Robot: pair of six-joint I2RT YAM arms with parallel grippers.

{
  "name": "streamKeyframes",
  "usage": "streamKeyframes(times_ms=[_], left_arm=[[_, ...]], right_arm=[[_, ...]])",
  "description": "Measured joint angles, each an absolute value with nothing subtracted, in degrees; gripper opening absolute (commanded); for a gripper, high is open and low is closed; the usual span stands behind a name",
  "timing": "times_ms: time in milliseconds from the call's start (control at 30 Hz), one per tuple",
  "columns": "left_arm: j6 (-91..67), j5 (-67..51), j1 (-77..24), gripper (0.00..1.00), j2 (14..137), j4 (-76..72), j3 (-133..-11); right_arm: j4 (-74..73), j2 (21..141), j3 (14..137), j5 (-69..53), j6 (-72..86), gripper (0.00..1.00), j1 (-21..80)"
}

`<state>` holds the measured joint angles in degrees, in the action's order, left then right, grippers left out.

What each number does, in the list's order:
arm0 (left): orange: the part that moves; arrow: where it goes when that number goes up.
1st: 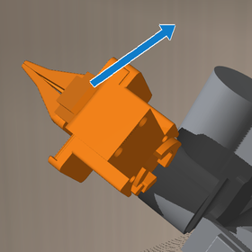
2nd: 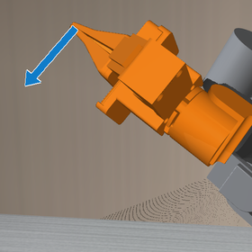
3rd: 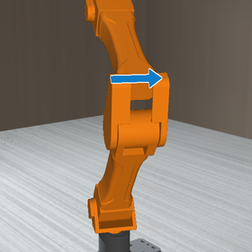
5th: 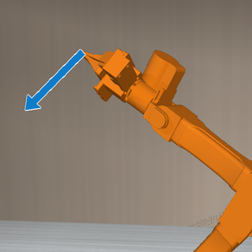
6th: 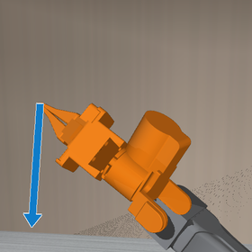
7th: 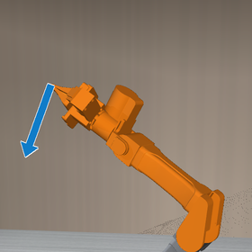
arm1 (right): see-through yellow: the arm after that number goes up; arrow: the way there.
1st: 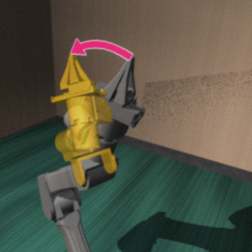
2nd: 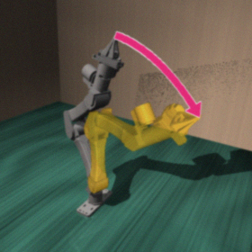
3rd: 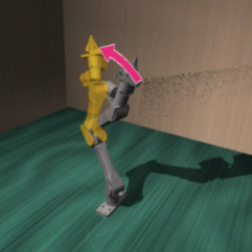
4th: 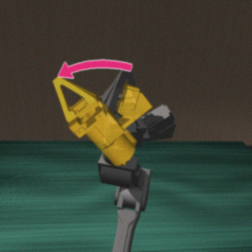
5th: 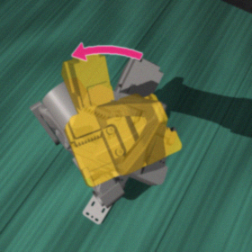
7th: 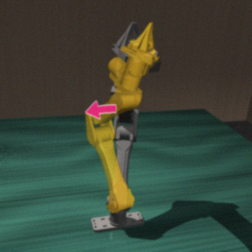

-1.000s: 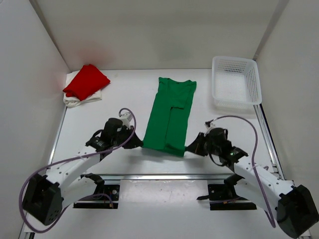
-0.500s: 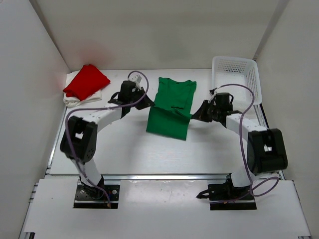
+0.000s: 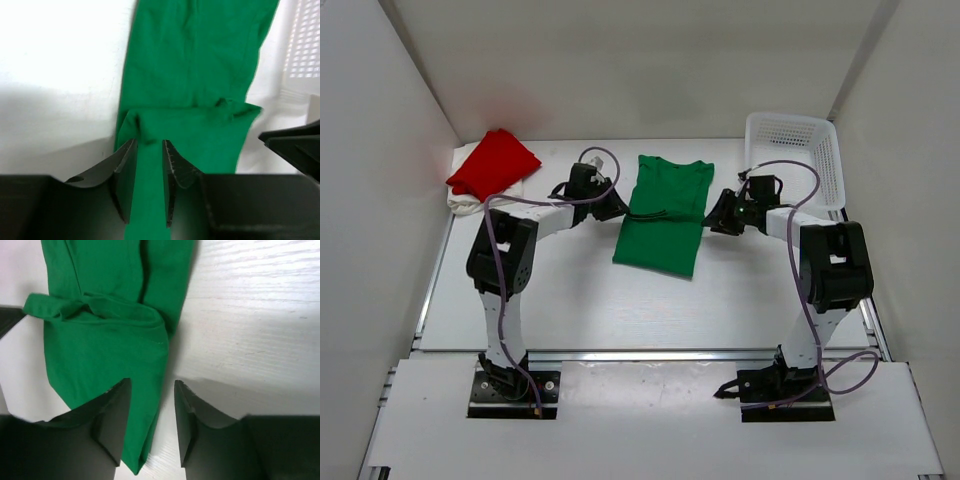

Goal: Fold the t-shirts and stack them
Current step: Fold the folded rectangular tshirt in 1/3 of the way, then grab one side of the 2/3 rectangular tshirt with both arms

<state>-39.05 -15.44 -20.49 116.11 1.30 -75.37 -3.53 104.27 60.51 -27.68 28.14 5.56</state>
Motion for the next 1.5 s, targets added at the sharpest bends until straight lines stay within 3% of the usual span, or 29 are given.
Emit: streamKeyframes(times_ms=[133, 200, 367, 533, 767, 833, 933, 1000, 1033, 1067, 1100, 1133, 1367, 1467, 1500], left_arm=[[-41.1, -13.0, -20.6, 0.33, 107.6, -3.0, -66.4], [-42.1, -10.9, -22.0, 0.33, 101.9, -7.2, -60.7], [-43.6, -12.2, -27.8, 0.27, 99.1, -13.8, -54.0], [-46.3, -15.9, -26.6, 0.24, 105.6, -16.9, -46.8], [-46.5, -17.1, -27.5, 0.23, 97.6, -23.1, -34.4], [-46.5, -17.4, -28.1, 0.26, 93.8, -22.4, -30.9], [-45.7, -17.8, -29.1, 0.35, 88.5, -18.9, -28.4], [-44.8, -17.4, -29.1, 0.51, 84.5, -16.2, -28.1], [-44.0, -17.3, -28.9, 0.54, 82.1, -15.3, -27.9], [-43.4, -17.2, -28.6, 0.67, 80.1, -14.6, -27.7], [-42.7, -17.1, -28.3, 0.95, 78.5, -14.0, -27.6], [-42.0, -17.1, -27.9, 0.99, 77.1, -13.7, -27.2], [-40.2, -16.6, -28.5, 0.96, 76.5, -11.8, -23.7], [-40.2, -16.6, -29.1, 0.62, 76.5, -11.4, -23.6], [-40.1, -16.3, -29.3, 0.59, 76.5, -10.9, -23.2]], right_arm=[[-3.3, 100.7, 59.2, -24.4, 27.6, 0.46, 6.4], [-1.5, 95.9, 55.2, -22.6, 27.8, 0.28, 7.8], [4.4, 89.6, 44.8, -22.9, 29.4, 0.07, 14.3], [7.0, 94.5, 41.6, -23.4, 30.2, 0.0, 19.3], [13.5, 91.2, 33.9, -22.4, 31.8, 0.01, 22.0], [13.8, 88.6, 31.3, -21.9, 31.9, 0.1, 23.0], [12.0, 84.2, 29.0, -21.2, 31.6, 0.32, 23.9], [10.2, 79.8, 27.4, -20.5, 31.4, 0.42, 23.9], [9.5, 77.5, 26.5, -20.3, 31.4, 0.43, 23.8], [8.9, 74.8, 25.5, -20.0, 31.4, 0.44, 23.6], [8.4, 72.2, 24.4, -19.9, 31.5, 0.45, 23.4], [8.4, 69.9, 23.4, -19.7, 31.6, 0.44, 23.1], [6.2, 66.4, 18.5, -19.4, 31.5, 0.45, 19.6], [7.8, 68.2, 18.1, -20.9, 31.7, 0.45, 18.6], [8.7, 69.0, 18.2, -21.5, 31.7, 0.44, 18.6]])
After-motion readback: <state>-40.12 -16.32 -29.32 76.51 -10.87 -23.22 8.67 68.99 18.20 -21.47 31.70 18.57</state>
